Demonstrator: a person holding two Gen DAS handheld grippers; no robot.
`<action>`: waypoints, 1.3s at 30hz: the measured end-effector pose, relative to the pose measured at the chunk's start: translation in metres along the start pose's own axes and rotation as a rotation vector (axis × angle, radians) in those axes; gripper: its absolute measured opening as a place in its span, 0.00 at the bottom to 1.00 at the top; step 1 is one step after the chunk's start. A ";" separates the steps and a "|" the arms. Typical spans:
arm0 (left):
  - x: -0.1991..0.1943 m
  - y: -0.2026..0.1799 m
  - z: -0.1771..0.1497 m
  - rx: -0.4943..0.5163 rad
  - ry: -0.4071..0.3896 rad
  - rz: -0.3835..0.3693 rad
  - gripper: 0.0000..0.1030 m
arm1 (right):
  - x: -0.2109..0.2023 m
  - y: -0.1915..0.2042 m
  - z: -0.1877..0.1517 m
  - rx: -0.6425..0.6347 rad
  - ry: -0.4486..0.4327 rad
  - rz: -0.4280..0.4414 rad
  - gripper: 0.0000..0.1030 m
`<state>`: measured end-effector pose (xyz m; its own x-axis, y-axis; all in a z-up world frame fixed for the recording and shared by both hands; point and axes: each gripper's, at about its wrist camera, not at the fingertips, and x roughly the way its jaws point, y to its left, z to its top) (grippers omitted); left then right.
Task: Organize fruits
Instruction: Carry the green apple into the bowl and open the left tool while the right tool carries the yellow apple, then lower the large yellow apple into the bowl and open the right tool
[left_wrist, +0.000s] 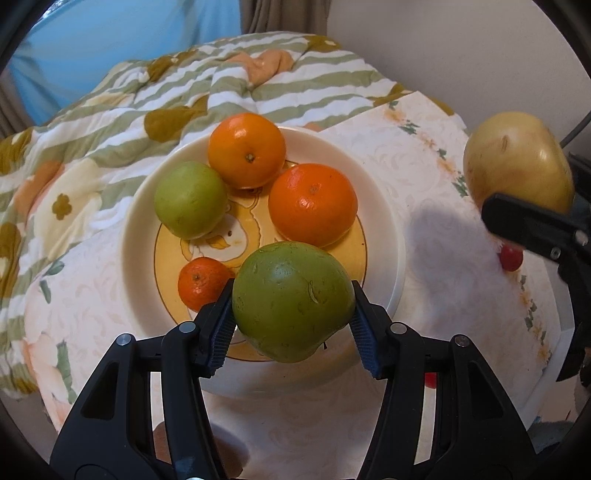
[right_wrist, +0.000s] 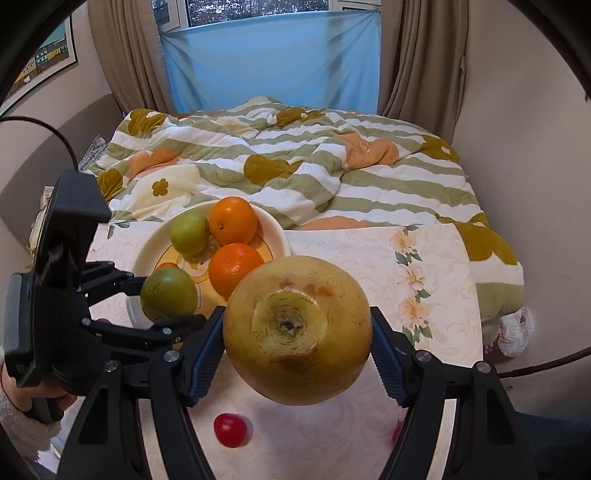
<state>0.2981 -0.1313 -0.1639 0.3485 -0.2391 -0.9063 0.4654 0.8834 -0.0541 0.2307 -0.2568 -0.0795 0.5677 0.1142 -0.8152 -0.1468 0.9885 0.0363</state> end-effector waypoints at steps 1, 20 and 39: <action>0.000 0.000 0.000 -0.005 0.002 0.005 0.65 | 0.000 -0.001 0.001 0.000 0.000 0.001 0.67; -0.074 0.042 -0.014 -0.137 -0.124 0.094 1.00 | -0.008 0.022 0.025 -0.068 -0.043 0.045 0.67; -0.121 0.128 -0.080 -0.428 -0.159 0.250 1.00 | 0.069 0.084 0.051 -0.199 0.019 0.177 0.67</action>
<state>0.2501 0.0428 -0.0952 0.5413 -0.0283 -0.8404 -0.0110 0.9991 -0.0408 0.2989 -0.1611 -0.1032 0.5036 0.2802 -0.8172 -0.4003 0.9140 0.0668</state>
